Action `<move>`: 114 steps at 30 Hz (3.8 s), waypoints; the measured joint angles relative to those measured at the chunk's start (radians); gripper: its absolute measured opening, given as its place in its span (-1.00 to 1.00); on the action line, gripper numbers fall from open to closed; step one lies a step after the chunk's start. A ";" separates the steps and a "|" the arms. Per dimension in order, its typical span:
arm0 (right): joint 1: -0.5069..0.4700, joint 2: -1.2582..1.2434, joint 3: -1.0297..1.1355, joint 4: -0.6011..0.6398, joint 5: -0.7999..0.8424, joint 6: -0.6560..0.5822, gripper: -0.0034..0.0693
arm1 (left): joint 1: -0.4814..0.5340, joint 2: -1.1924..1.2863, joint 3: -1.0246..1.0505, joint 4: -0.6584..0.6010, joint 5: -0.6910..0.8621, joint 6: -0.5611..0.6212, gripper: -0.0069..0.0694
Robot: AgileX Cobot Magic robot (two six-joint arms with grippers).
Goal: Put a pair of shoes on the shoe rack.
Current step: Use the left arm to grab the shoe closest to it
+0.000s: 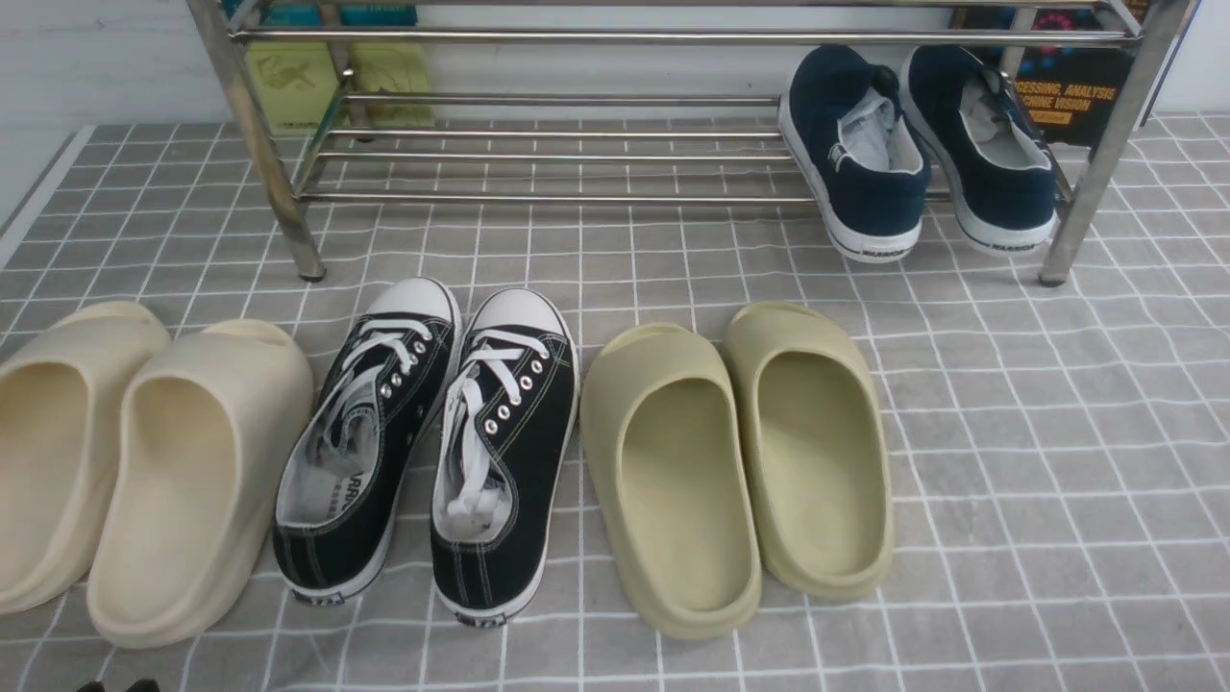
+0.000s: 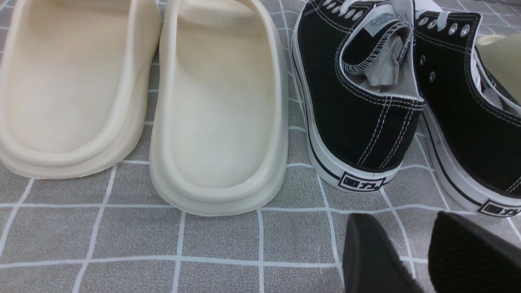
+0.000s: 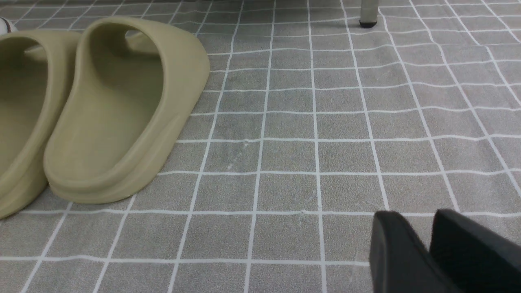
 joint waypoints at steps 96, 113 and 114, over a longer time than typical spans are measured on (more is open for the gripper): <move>0.000 0.000 0.000 -0.004 0.000 0.000 -0.25 | -0.001 1.270 -0.960 -0.178 0.483 -0.037 -0.58; 0.000 0.000 0.000 -0.004 0.000 0.000 -0.25 | -0.001 1.710 -1.018 -0.086 0.137 0.023 -0.85; 0.000 0.000 0.000 -0.004 0.000 0.000 -0.25 | -0.001 1.707 -1.021 -0.086 0.139 0.025 -0.85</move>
